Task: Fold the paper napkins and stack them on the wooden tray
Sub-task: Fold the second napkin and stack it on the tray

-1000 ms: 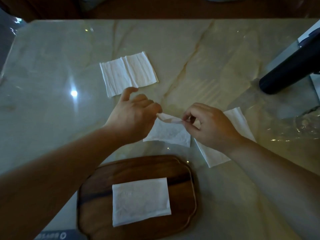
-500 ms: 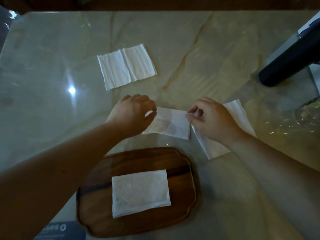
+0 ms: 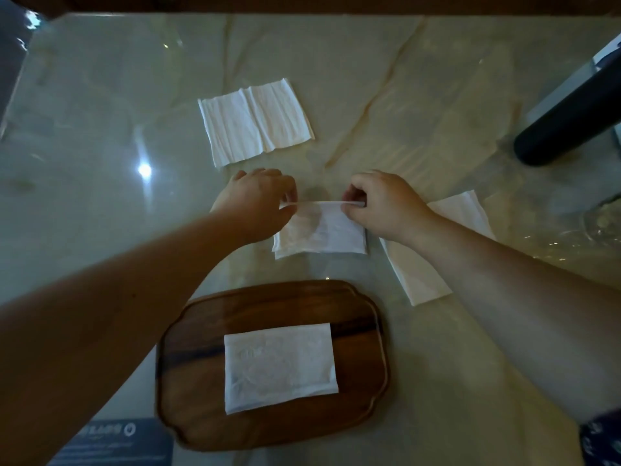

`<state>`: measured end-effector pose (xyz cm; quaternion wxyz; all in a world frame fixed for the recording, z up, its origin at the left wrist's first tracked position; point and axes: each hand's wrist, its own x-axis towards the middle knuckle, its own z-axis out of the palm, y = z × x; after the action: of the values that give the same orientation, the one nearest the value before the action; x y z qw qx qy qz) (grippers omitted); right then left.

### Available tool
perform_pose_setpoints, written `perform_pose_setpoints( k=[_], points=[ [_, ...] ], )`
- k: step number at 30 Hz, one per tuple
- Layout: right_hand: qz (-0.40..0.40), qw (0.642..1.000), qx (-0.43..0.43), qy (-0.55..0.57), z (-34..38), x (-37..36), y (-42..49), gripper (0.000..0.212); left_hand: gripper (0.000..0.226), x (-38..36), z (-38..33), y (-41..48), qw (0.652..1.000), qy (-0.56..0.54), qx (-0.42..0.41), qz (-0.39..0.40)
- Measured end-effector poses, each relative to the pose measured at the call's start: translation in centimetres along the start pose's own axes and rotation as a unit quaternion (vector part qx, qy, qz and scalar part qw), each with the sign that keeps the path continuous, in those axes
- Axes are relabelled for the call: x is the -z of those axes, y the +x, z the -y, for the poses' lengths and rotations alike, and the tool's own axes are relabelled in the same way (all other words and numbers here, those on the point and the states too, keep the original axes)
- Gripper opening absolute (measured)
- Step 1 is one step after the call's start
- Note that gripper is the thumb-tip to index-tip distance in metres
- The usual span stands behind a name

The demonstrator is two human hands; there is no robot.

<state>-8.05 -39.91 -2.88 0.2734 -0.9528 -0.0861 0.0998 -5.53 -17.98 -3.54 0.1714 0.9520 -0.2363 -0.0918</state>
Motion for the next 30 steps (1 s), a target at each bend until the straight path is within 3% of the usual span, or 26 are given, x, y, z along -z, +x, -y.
perform_pose_setpoints(
  k=[11, 19, 24, 30],
  points=[
    [-0.002, 0.993, -0.024, 0.112, 0.9, 0.6, 0.1, 0.005, 0.013, 1.5, 0.3, -0.2, 0.975, -0.187, 0.115, 0.041],
    [0.005, 0.967, -0.024, 0.253, 3.6, 2.8, -4.0, 0.008, 0.015, 5.1, -1.0, -5.2, 0.912, -0.375, 0.167, 0.013],
    [0.043, 0.943, -0.045, 0.327, 5.6, 2.1, -7.4, 0.009, 0.019, 5.6, -1.8, -10.6, 0.890, -0.416, 0.186, -0.004],
    [0.106, 0.930, -0.070, 0.344, 6.4, -1.9, -11.0, 0.009, 0.022, 3.4, -1.7, -16.2, 0.884, -0.401, 0.237, 0.045]
  ],
)
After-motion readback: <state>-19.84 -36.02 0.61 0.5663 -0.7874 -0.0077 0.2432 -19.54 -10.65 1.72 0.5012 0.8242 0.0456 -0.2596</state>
